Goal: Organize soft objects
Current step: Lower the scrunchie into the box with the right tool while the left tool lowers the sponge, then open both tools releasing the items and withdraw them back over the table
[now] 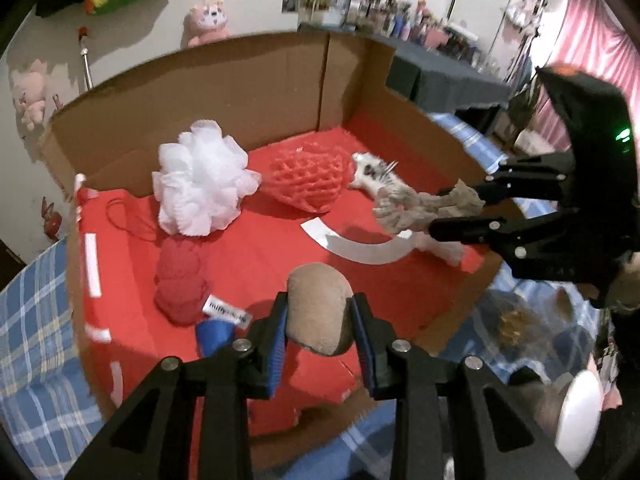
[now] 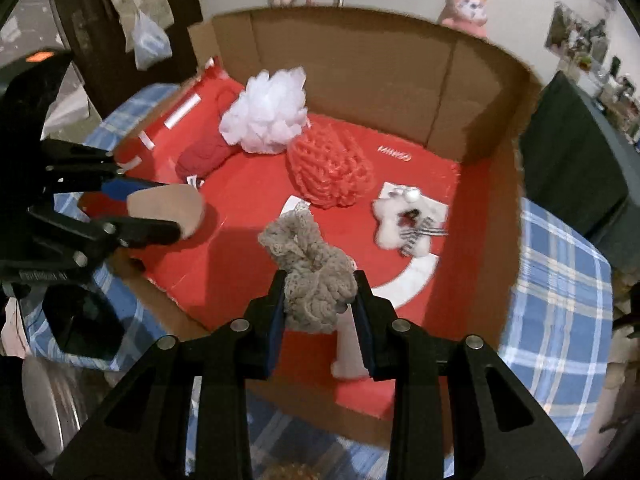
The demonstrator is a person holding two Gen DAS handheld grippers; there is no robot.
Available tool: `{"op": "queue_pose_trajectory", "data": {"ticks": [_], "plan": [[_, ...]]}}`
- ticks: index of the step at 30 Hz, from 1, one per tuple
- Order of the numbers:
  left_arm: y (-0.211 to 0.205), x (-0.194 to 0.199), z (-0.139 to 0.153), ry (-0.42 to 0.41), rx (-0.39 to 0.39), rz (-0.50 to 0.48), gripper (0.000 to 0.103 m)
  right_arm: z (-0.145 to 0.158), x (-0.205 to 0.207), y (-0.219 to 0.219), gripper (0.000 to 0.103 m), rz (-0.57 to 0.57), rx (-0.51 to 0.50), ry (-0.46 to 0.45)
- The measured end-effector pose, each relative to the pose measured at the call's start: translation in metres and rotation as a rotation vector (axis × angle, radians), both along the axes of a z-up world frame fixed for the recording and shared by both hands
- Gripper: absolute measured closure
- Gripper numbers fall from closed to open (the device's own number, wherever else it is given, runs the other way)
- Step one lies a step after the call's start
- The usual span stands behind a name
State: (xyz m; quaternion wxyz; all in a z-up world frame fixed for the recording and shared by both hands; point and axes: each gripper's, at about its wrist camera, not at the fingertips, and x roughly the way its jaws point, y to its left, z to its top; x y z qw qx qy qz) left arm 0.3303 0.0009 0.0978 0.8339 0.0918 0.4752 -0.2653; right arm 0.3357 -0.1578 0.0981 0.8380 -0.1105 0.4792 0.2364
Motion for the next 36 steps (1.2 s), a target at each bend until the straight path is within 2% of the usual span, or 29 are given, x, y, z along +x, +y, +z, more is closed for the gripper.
{"op": "queue_pose_trajectory", "data": {"ticks": [4, 15, 20, 27, 29, 31, 33, 36], "plan": [[-0.015, 0.017, -0.012, 0.034, 0.049, 0.002, 0.068, -0.010, 0.020, 0.014, 0.073, 0.002, -0.056, 0.046], [-0.034, 0.045, -0.033, 0.077, 0.131, 0.021, 0.065, -0.030, 0.050, 0.022, 0.073, -0.029, -0.096, 0.112], [-0.034, 0.045, -0.035, 0.073, 0.135, 0.027, 0.060, -0.036, 0.054, 0.023, 0.073, -0.029, -0.127, 0.128], [-0.028, 0.048, -0.036, 0.075, 0.128, 0.042, 0.054, -0.039, 0.057, 0.025, 0.072, -0.045, -0.116, 0.146], [-0.026, 0.050, -0.035, 0.074, 0.127, 0.049, 0.052, -0.040, 0.060, 0.027, 0.066, -0.057, -0.107, 0.160], [-0.024, 0.050, -0.035, 0.076, 0.123, 0.053, 0.049, -0.039, 0.065, 0.023, 0.037, -0.064, -0.108, 0.155], [-0.023, 0.050, -0.034, 0.073, 0.121, 0.058, 0.047, -0.039, 0.067, 0.019, 0.037, -0.069, -0.104, 0.142], [-0.018, 0.048, -0.028, 0.067, 0.090, 0.066, 0.037, -0.035, 0.067, 0.015, 0.037, -0.078, -0.095, 0.138]]}}
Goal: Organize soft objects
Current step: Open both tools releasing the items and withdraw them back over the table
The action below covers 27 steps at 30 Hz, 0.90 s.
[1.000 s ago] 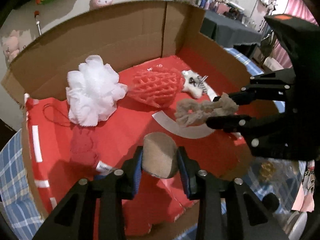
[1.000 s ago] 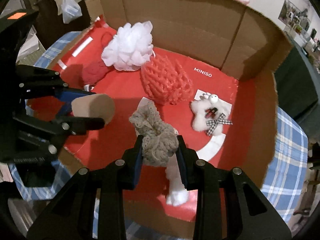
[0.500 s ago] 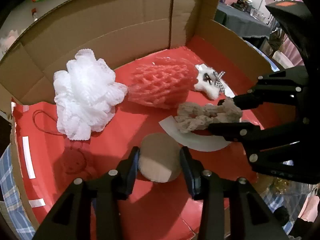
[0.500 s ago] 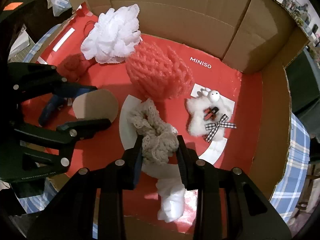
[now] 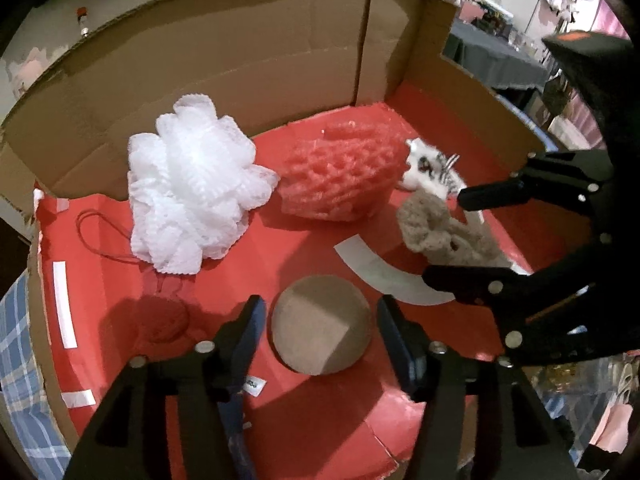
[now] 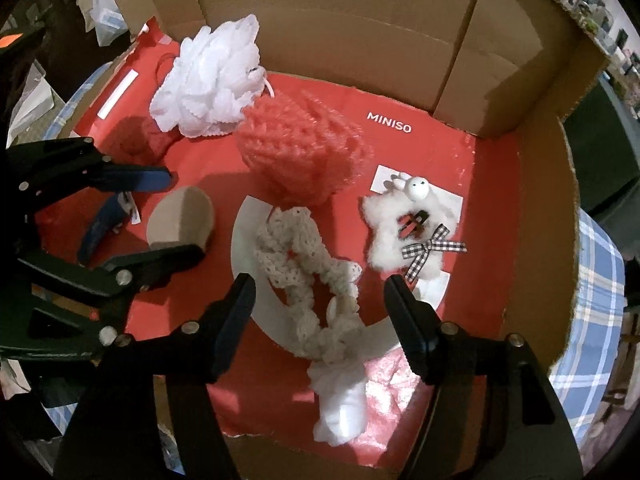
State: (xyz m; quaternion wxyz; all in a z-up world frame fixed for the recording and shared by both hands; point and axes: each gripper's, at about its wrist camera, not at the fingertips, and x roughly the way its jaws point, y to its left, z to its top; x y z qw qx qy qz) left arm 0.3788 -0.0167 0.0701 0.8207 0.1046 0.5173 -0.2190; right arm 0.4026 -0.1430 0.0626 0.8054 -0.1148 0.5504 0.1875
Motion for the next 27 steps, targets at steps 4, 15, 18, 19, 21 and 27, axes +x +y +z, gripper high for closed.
{"op": "queue_pose_trajectory", "data": {"ticks": [4, 15, 18, 19, 21, 27], "plan": [[0.008, -0.010, 0.016, -0.033, -0.033, 0.020, 0.028, 0.011, -0.007, -0.004, 0.037, -0.019, -0.011, -0.029], [0.031, -0.068, 0.077, -0.188, -0.121, 0.107, 0.008, 0.077, -0.071, -0.019, 0.030, -0.065, 0.037, -0.183], [0.036, -0.093, 0.095, -0.244, -0.140, 0.129, 0.005, 0.100, -0.101, -0.025, 0.029, -0.084, 0.066, -0.248], [0.036, -0.103, 0.101, -0.266, -0.150, 0.137, 0.004, 0.107, -0.109, -0.027, 0.028, -0.088, 0.073, -0.270], [0.039, -0.120, 0.112, -0.302, -0.172, 0.144, 0.003, 0.121, -0.130, -0.029, 0.025, -0.097, 0.084, -0.324], [0.049, -0.180, 0.141, -0.426, -0.245, 0.199, 0.001, 0.155, -0.195, -0.040, 0.023, -0.104, 0.173, -0.467]]}}
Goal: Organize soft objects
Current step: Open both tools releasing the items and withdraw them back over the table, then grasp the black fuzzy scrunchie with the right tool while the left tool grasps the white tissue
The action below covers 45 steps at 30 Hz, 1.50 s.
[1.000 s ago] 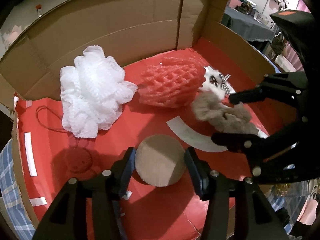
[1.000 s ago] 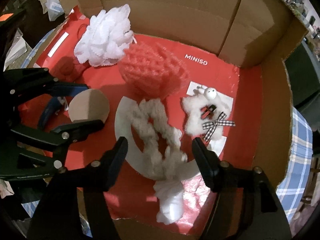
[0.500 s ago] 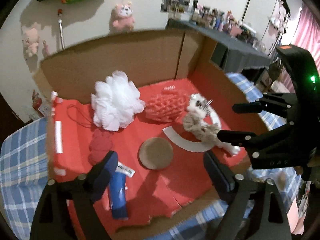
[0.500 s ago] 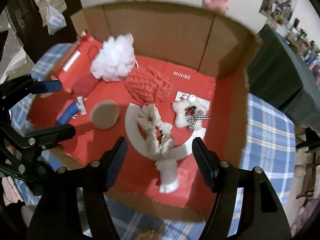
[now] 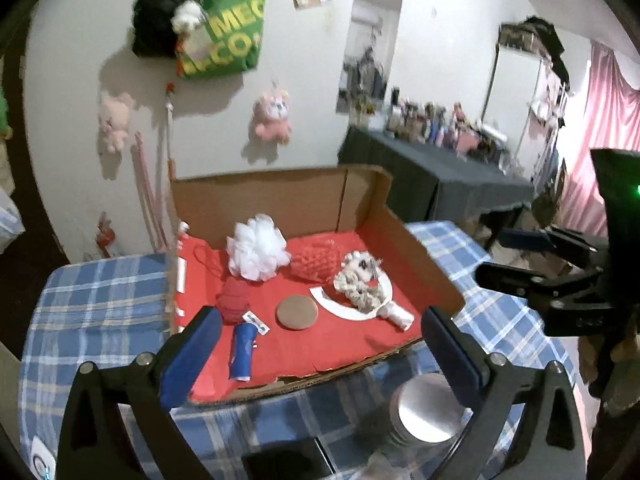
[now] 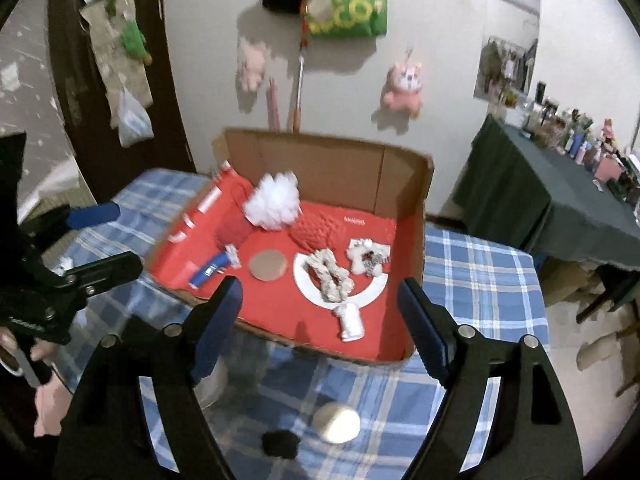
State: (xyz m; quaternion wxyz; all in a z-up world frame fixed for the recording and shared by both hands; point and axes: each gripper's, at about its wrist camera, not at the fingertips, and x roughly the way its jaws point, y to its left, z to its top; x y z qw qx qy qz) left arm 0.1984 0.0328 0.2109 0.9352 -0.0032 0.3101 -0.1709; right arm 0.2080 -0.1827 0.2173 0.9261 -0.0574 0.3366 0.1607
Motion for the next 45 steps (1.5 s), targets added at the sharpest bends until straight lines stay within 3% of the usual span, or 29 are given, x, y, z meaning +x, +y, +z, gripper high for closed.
{"op": "queue_pose_trajectory", "data": {"ticks": [3, 9, 16, 21, 30, 45], "plan": [[0.003, -0.029, 0.008, -0.060, -0.019, 0.032, 0.000, 0.012, -0.035, 0.000, 0.014, 0.005, -0.010, -0.090], [0.002, -0.085, 0.012, -0.185, -0.011, 0.069, 0.000, 0.020, -0.101, -0.004, 0.012, -0.021, 0.021, -0.235], [-0.005, -0.143, -0.002, -0.309, -0.010, 0.148, 0.000, 0.001, -0.165, 0.002, 0.009, -0.060, 0.010, -0.378], [-0.006, -0.165, -0.022, -0.327, -0.038, 0.172, 0.000, -0.023, -0.197, 0.007, 0.008, -0.101, -0.004, -0.454], [-0.013, -0.184, -0.064, -0.338, -0.017, 0.226, 0.000, -0.072, -0.202, -0.002, 0.008, -0.157, 0.044, -0.390], [-0.020, -0.172, -0.134, -0.178, 0.006, 0.228, 0.000, -0.147, -0.187, -0.012, 0.008, -0.220, 0.081, -0.240]]}}
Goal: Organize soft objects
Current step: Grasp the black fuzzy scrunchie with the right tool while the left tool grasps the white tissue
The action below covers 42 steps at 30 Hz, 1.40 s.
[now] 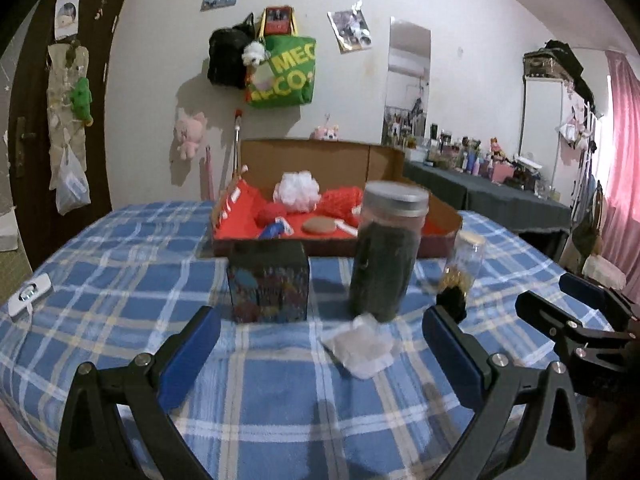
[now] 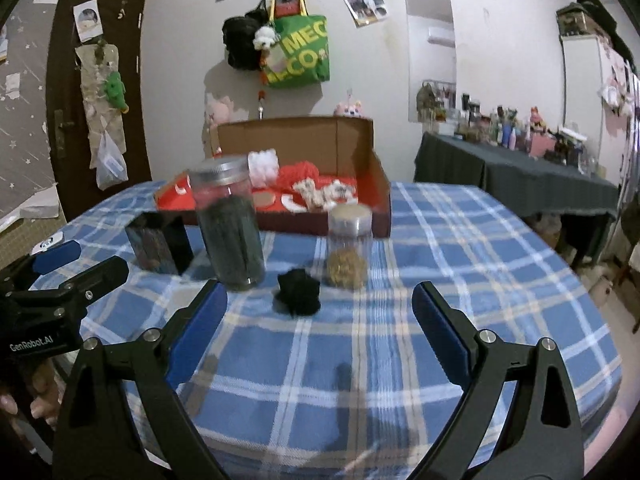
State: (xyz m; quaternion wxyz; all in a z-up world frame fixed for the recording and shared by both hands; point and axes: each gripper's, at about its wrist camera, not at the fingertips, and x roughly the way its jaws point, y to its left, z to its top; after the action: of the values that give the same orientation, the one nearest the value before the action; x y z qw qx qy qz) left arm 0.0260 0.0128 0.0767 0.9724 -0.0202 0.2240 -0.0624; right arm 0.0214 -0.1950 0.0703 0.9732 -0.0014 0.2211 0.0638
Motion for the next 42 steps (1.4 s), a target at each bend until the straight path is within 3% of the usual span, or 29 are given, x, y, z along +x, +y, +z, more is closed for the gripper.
{"op": "queue_pose_trajectory", "data": {"ticks": [8, 18, 25, 30, 32, 34, 35, 38, 39, 41, 42], "plan": [[-0.003, 0.007, -0.018, 0.057, 0.008, -0.007, 0.000, -0.024, 0.010, -0.002, 0.008, -0.006, 0.000, 0.072], [-0.007, 0.017, -0.027, 0.108, 0.012, -0.023, 0.000, -0.030, 0.021, 0.000, 0.008, 0.014, 0.004, 0.113], [-0.013, 0.040, -0.034, 0.206, 0.002, -0.061, 0.000, -0.025, 0.045, -0.002, 0.008, 0.034, -0.007, 0.154], [-0.019, 0.058, -0.040, 0.269, 0.009, -0.084, 0.000, -0.028, 0.070, -0.006, 0.008, 0.082, 0.038, 0.220], [-0.020, 0.067, -0.043, 0.298, 0.010, -0.094, 0.005, -0.029, 0.079, -0.005, 0.008, 0.094, 0.044, 0.242], [-0.023, 0.075, -0.045, 0.334, 0.005, -0.122, 0.019, -0.030, 0.087, -0.004, 0.009, 0.111, 0.050, 0.268], [-0.024, 0.078, -0.047, 0.349, 0.007, -0.130, 0.022, -0.031, 0.090, -0.002, 0.009, 0.122, 0.049, 0.277], [-0.027, 0.083, -0.046, 0.351, 0.017, -0.155, 0.034, -0.031, 0.097, 0.003, 0.019, 0.141, 0.041, 0.297], [-0.029, 0.085, -0.046, 0.358, 0.016, -0.170, 0.042, -0.032, 0.100, 0.005, 0.027, 0.150, 0.043, 0.312], [-0.030, 0.087, -0.045, 0.358, 0.019, -0.176, 0.048, -0.036, 0.104, 0.007, 0.045, 0.169, 0.051, 0.344], [-0.030, 0.088, -0.044, 0.359, 0.009, -0.186, 0.058, -0.038, 0.106, 0.007, 0.061, 0.183, 0.059, 0.358]]}}
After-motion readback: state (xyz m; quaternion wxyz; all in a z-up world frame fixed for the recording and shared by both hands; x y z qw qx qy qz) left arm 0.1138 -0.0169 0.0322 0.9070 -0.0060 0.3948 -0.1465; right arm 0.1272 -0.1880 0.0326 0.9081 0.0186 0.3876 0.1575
